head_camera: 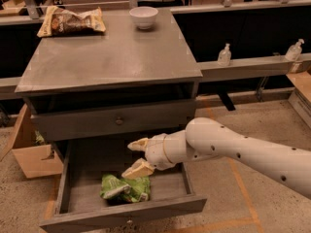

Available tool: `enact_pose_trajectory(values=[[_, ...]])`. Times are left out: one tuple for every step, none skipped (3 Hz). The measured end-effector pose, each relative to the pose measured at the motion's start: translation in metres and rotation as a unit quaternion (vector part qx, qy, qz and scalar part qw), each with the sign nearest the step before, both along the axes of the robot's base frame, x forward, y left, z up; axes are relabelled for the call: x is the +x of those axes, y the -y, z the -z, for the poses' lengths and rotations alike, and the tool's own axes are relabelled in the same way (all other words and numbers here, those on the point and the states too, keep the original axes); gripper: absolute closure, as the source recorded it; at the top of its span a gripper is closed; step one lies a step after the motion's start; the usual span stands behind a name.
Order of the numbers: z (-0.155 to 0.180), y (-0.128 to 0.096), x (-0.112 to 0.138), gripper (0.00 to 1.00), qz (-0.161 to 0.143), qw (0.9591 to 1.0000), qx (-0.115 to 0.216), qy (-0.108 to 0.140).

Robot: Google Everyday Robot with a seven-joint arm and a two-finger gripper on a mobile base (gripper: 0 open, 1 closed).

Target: Place green rice chip bag into middle drawer

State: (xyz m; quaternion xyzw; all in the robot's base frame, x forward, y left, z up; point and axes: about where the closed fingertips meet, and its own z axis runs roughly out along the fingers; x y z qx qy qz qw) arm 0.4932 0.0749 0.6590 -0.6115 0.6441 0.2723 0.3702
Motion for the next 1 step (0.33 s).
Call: enact_pose_trajectory(values=[[-0.0096,0.0296,0.0005,0.38,0.036,0.9993,0.014,0.000]])
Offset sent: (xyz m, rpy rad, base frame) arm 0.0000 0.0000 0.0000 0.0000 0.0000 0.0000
